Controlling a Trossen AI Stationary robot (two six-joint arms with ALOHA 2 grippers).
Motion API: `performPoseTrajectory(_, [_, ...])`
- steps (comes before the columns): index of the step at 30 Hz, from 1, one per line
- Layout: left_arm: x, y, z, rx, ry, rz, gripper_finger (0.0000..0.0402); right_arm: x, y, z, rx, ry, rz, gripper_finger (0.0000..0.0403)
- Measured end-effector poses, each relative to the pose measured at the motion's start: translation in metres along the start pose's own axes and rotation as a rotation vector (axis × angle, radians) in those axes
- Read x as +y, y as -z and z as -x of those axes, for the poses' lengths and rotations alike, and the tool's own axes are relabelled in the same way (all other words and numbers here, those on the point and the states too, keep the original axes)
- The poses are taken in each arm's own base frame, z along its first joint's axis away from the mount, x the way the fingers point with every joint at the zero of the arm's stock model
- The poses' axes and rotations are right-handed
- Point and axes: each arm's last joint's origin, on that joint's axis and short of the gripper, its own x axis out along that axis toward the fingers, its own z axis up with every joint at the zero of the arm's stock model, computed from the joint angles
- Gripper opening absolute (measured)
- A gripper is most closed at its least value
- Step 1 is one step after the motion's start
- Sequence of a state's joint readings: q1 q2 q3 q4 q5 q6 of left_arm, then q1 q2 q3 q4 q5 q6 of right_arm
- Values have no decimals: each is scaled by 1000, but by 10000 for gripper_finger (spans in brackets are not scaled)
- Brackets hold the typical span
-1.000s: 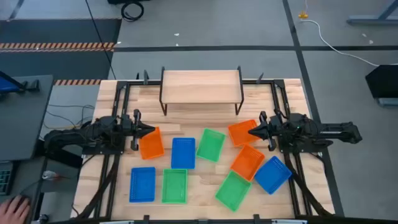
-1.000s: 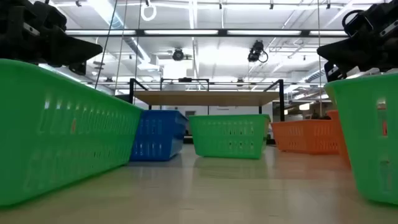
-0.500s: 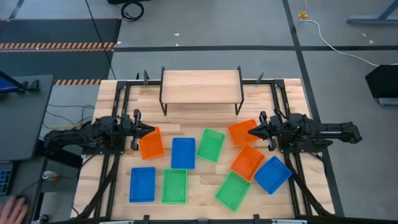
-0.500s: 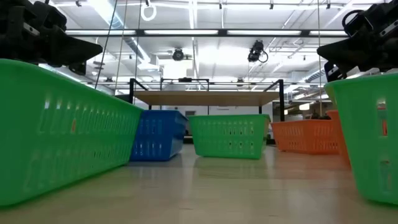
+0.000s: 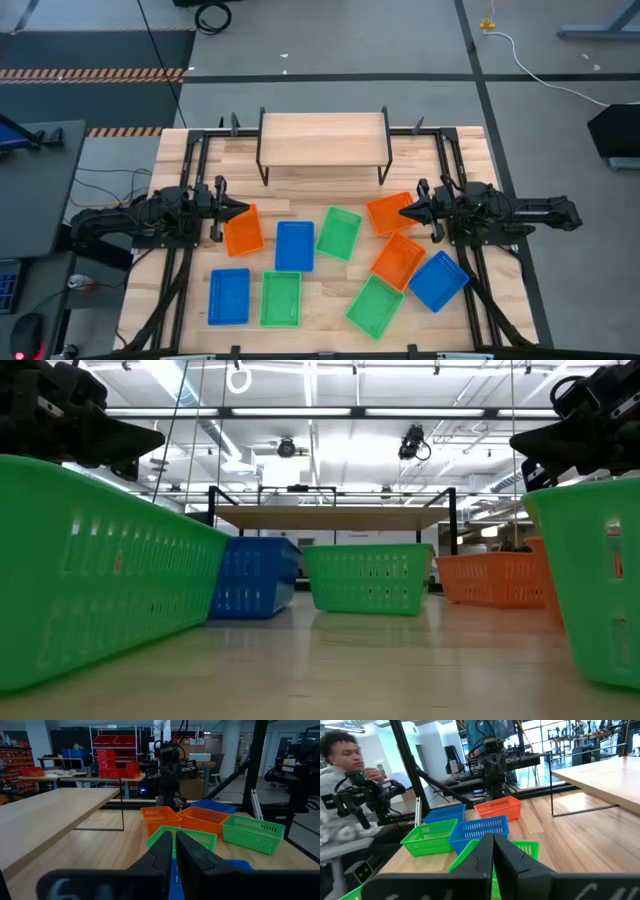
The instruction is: Stack baskets on shelf by color
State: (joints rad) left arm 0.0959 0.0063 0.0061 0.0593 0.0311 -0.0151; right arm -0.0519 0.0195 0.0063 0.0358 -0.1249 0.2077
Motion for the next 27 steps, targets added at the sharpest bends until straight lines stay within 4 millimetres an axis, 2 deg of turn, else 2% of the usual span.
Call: performPoseTrajectory(27, [0, 0, 0, 0, 0, 0, 33, 0, 0, 0, 0, 0, 0, 18])
